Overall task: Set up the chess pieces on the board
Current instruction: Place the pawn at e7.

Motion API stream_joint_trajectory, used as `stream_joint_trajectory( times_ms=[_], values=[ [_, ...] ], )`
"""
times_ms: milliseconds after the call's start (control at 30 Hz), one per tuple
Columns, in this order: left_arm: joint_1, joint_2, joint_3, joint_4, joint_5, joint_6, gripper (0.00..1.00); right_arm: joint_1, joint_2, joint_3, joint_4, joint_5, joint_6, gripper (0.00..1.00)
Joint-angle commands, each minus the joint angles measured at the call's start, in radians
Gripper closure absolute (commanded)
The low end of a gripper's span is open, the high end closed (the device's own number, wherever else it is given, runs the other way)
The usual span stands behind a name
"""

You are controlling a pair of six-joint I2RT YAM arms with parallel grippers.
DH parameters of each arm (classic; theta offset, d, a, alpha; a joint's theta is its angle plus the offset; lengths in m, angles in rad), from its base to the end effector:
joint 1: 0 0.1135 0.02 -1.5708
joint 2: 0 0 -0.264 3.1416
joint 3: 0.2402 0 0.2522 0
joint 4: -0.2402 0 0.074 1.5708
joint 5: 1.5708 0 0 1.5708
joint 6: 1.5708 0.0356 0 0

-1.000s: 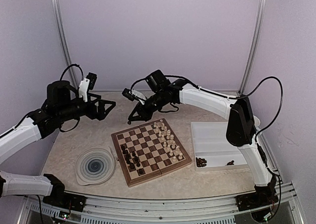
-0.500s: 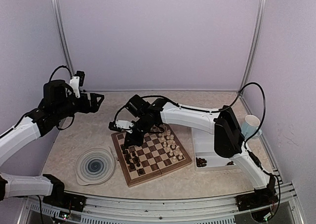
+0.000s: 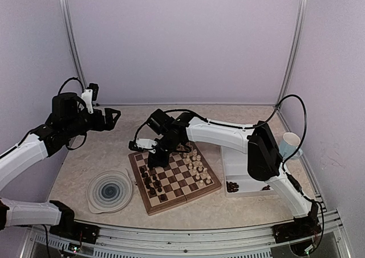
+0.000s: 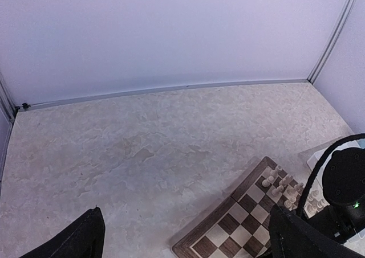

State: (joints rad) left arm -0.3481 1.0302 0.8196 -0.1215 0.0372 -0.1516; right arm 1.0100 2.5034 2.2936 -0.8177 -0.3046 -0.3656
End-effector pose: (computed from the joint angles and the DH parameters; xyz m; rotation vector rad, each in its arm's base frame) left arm 0.2250 -0.0830 0.3116 0.2137 1.9083 -0.3731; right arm 0.2781 0.4629 0.1860 -1.7726 1.9787 0.6205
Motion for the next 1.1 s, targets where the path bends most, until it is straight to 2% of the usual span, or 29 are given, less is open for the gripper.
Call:
stream_joint_trajectory(
  times_ms=[0,1000,1067],
  values=[
    [0.012,0.008,0.010,-0.009,-0.005,-0.001,0.01,0.011,-0.016,-0.008,-0.039,-0.012,-0.031,1.00],
    [0.028,0.025,0.013,-0.009,0.020,-0.001,0.01,0.030,-0.040,-0.049,-0.067,0.008,-0.052,0.99],
    [0.028,0.026,0.013,-0.009,0.022,-0.001,0.01,0.030,-0.039,-0.051,-0.065,0.008,-0.051,0.93]
  ],
)
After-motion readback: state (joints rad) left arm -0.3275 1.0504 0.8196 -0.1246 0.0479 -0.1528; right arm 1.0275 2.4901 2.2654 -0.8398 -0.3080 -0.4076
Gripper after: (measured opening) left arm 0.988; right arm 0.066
